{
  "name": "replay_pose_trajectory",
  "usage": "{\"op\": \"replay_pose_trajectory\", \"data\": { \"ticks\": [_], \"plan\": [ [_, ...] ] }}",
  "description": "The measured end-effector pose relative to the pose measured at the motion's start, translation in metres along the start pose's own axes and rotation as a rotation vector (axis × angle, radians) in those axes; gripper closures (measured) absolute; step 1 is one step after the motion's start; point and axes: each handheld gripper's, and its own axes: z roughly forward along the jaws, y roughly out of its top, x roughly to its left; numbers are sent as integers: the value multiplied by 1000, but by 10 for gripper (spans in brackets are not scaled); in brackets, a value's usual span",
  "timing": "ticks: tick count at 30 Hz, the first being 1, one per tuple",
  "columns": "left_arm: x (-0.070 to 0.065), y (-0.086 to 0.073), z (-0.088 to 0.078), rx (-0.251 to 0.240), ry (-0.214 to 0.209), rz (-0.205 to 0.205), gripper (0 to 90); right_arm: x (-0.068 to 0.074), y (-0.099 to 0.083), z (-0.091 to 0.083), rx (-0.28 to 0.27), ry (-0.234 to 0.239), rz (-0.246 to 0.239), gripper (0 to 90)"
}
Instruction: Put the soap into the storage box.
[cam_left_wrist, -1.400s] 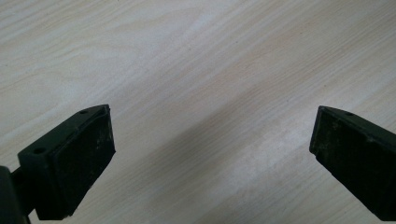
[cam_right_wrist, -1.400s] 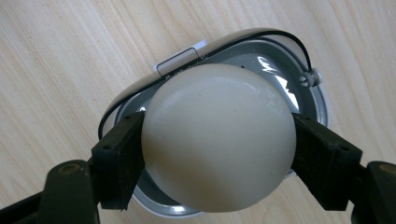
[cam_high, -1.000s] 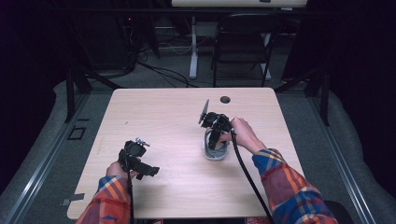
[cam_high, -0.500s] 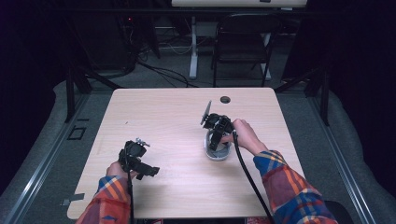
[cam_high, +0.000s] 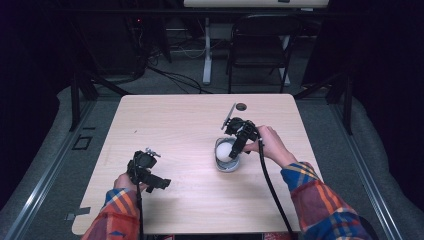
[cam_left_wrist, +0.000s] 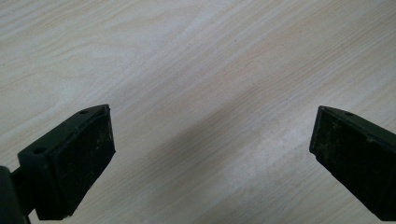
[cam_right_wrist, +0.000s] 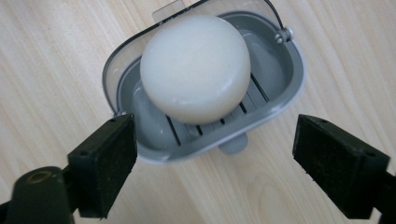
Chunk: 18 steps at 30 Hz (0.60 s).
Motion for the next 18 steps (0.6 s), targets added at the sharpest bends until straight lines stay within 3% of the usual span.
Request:
{"op": "replay_pose_trajectory", "data": {
  "ticks": [11,18],
  "plan": [
    [0,0,0,-1,-2,0,0,1,-29,-22,-9,-22,-1,31],
    [0,0,-1,-3,0,-1,0,2,-60,-30,-15,-51,17,15]
  ]
}}
